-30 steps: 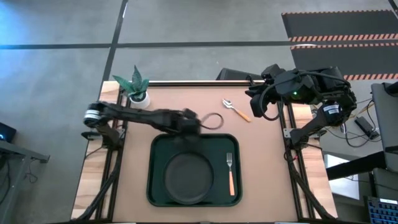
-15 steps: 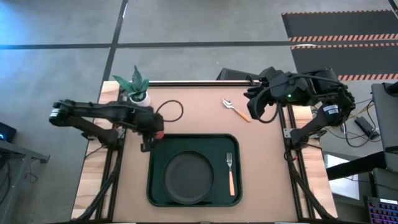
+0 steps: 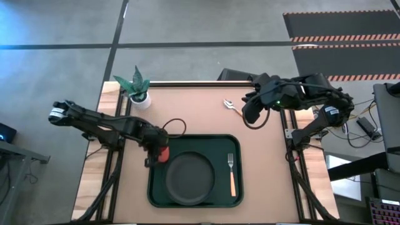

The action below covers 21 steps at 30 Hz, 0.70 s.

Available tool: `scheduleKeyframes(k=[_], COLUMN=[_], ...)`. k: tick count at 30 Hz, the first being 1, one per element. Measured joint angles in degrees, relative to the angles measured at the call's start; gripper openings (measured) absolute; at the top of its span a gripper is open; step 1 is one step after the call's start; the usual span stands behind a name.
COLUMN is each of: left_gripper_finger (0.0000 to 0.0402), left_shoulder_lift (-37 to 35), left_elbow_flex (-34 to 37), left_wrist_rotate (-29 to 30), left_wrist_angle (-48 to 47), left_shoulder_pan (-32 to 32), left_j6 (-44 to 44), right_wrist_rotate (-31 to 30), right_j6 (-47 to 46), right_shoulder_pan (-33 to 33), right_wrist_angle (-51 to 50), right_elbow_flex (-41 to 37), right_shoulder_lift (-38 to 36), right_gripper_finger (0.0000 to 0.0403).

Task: Pick and place plate/cup/fork/spoon on tray
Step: Put the orange cup on the black serving tray to the top right of the black plate

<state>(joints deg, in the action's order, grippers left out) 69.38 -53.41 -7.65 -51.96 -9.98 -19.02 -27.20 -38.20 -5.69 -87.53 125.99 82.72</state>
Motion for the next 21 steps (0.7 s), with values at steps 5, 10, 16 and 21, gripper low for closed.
scheduleKeyframes(k=[5, 10, 16, 21], left_gripper_finger=[0.0, 0.0, 0.0, 0.0], left_shoulder_lift=[0.8, 2.7, 5.0, 5.9], left_elbow_flex=[0.2, 0.2, 0.2, -0.1], left_wrist_rotate=[4.8, 5.3, 8.0, 8.0], left_wrist_angle=[0.8, 1.0, 2.5, 2.6], left_shoulder_pan=[0.0, 0.0, -0.2, -0.2], left_j6=[2.2, 3.3, 5.6, 5.9], right_wrist_rotate=[0.0, 0.1, 0.2, 0.2], right_j6=[-0.8, -0.8, -0.8, -0.8], right_shoulder_pan=[0.0, 0.0, 0.0, 0.0], right_wrist_angle=[0.0, 0.0, 0.0, 0.0], right_elbow_flex=[-0.4, -0.4, -0.4, -0.4], right_shoulder_lift=[0.0, 0.0, 0.0, 0.0], right_gripper_finger=[0.0086, 0.0082, 0.0085, 0.0084])
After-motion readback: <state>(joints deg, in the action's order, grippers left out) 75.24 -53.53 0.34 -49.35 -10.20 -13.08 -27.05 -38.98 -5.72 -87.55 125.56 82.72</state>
